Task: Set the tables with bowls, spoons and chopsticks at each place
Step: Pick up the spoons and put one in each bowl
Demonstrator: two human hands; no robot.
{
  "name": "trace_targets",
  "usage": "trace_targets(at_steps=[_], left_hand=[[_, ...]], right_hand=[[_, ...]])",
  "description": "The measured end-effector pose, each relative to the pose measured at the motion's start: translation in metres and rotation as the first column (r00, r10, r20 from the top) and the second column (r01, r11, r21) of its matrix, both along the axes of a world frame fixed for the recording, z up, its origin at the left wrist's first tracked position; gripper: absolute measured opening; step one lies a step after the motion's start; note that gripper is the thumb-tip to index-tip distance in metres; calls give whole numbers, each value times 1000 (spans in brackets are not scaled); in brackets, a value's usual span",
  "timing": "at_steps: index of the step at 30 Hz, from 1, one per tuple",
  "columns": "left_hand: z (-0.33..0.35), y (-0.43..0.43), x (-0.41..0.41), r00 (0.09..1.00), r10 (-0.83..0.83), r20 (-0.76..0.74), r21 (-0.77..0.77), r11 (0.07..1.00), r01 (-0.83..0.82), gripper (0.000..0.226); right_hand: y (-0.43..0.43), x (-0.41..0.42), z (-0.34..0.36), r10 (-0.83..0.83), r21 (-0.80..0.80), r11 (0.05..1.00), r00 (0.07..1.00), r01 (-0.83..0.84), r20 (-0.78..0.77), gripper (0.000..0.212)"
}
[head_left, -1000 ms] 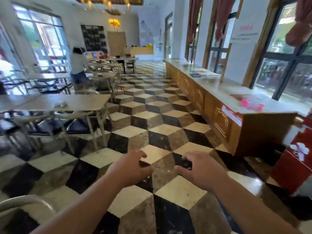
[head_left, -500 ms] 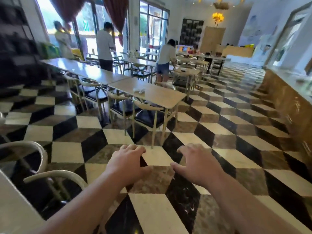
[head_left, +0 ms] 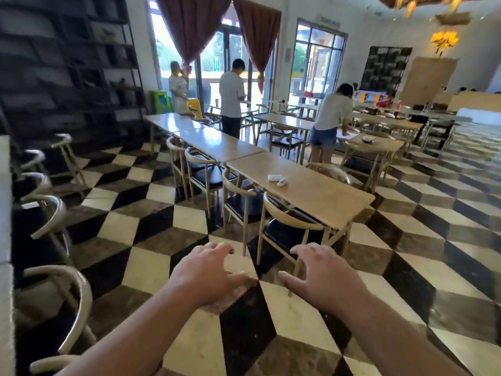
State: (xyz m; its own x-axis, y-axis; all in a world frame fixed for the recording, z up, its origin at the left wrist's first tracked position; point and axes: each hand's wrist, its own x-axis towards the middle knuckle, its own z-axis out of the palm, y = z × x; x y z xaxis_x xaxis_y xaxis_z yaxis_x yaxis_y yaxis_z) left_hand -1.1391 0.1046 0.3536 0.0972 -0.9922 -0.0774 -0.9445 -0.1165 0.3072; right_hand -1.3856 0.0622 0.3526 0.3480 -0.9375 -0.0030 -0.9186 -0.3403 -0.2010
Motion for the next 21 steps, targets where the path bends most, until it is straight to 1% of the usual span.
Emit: trace_targets(at_steps=[3, 5, 7, 10, 13, 16, 19, 21], left_hand=[[-14, -49, 28, 988, 151, 3, 1, 988, -151, 74], [-21, -75, 49, 962, 274, 2, 2, 962, -274, 74], [-23, -95, 69, 917, 398, -9, 10, 917, -398, 75], [-13, -115, 97, 830, 557, -31, 46, 831, -555, 77], [-5, -127, 129, 732, 680, -35, 21, 733, -680, 77], [-8, -135, 159, 636, 771, -34, 14, 636, -771, 77], [-20, -147, 192, 552, 834, -32, 6, 552, -834, 74], [-28, -159, 220, 503, 862, -62, -1, 504, -864, 71]], right_hand=[[-85, 32, -16, 123, 15, 992, 992, -123, 14, 79], [-140, 60, -23, 233, 38, 972, 972, -234, 18, 78], [-190, 90, -23, 345, 58, 937, 939, -345, 12, 81], [-248, 141, -8, 469, 99, 877, 882, -470, 32, 86], [-290, 199, 9, 602, 78, 795, 798, -602, 17, 84], [-313, 257, 17, 704, 66, 707, 709, -705, 38, 81], [-327, 316, 15, 779, 60, 620, 623, -782, 74, 77], [-339, 357, 8, 817, 48, 571, 573, -819, 69, 77]])
